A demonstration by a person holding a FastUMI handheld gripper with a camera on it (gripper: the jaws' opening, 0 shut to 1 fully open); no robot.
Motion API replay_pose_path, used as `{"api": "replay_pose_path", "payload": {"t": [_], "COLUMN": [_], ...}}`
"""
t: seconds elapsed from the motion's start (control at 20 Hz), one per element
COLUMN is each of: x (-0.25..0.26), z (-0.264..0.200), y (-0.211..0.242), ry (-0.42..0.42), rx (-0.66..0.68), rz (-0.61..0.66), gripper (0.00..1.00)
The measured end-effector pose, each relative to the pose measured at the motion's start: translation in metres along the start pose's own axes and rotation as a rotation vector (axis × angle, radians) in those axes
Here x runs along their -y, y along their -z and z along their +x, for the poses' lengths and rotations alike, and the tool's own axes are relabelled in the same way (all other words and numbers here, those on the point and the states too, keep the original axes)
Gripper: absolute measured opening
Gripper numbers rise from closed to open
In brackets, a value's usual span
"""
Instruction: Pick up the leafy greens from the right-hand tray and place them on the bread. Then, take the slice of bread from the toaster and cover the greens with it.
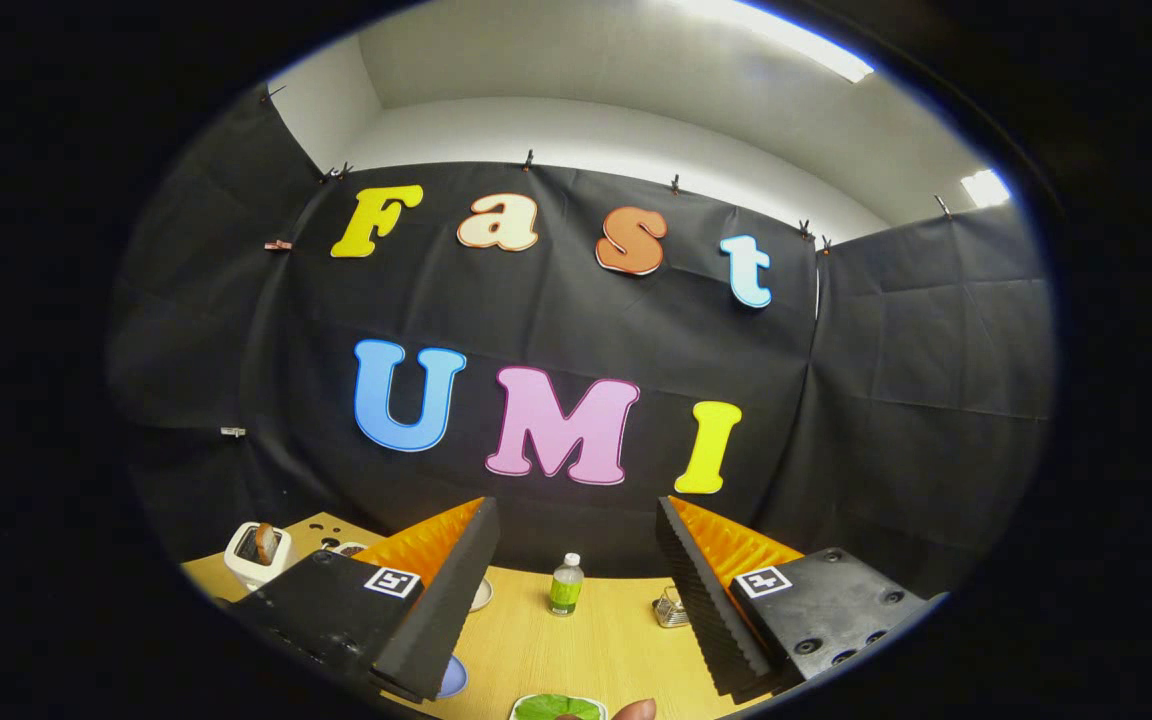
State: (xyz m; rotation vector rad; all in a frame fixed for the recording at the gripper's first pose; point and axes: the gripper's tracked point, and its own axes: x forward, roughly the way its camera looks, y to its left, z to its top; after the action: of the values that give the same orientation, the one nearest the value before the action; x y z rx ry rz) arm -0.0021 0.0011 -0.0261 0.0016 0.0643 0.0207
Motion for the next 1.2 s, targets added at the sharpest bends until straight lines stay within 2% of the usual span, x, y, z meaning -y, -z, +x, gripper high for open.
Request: {"api": "replay_pose_path", "payload": {"t": [0.2, 0.45, 0.65, 1.2], "x": [-0.012, -0.022, -0.029, -0.018], "z": [0.002, -0.009, -0.024, -0.057], "y": [0.052, 0.149, 0.233, 0.402], "ry": [-0.071, -0.151, -0.210, -0.286], "rx": [-0.134, -0.331, -0.502, -0.900], "rz": [0.013, 0.072, 0.035, -0.028], "gripper": [0.98, 0.98, 0.99, 0.98]}}
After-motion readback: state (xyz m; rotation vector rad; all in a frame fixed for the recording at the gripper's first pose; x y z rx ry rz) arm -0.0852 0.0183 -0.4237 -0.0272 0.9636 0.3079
